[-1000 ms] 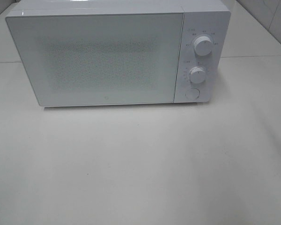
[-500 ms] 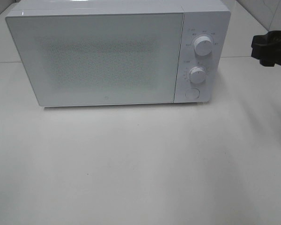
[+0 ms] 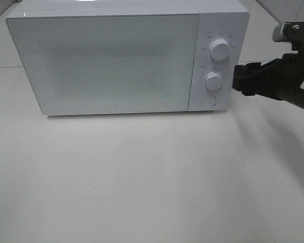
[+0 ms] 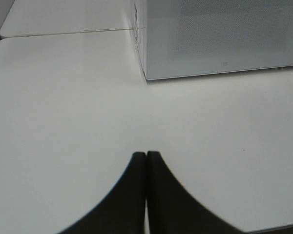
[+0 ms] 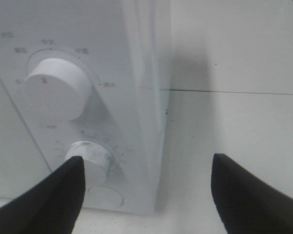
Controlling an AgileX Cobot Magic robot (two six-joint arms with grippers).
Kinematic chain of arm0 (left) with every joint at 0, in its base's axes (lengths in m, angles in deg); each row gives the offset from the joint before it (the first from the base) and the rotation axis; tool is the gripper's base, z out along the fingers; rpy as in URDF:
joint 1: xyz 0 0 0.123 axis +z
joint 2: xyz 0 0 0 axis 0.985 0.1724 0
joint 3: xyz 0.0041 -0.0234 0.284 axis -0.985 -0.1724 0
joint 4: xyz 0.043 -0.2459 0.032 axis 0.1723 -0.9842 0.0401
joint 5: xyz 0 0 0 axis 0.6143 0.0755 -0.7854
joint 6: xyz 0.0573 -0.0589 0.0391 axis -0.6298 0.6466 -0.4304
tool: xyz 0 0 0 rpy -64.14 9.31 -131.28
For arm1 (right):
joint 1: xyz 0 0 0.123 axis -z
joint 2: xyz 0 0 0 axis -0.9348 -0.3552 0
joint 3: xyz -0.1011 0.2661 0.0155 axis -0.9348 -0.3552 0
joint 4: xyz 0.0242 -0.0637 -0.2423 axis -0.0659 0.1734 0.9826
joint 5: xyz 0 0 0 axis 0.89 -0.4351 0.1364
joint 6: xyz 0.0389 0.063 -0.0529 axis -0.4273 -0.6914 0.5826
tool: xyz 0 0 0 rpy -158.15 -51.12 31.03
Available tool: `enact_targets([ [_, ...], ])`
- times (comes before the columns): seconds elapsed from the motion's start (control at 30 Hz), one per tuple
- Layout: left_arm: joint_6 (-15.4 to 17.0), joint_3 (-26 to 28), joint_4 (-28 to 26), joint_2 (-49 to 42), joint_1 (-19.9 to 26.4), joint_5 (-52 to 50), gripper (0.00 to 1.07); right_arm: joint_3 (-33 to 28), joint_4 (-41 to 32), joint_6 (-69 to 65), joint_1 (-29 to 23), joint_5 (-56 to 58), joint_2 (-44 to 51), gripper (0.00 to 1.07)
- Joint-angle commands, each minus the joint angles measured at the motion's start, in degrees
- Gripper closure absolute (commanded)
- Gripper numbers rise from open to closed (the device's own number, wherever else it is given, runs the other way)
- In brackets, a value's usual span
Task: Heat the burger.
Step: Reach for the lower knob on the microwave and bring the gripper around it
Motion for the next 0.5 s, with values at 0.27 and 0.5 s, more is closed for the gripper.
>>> enact_targets([
  [0.27, 0.4, -0.2, 0.1, -1.1, 0.1, -0.7, 1.07, 0.2, -9.2, 5.2, -10.1, -9.6, -6.4, 0.37],
  [0.5, 0.4, -0.2, 0.1, -1.1, 0.1, -0.7, 1.07, 0.2, -15.3, 11.1, -14.3, -18.0, -11.7, 0.42],
])
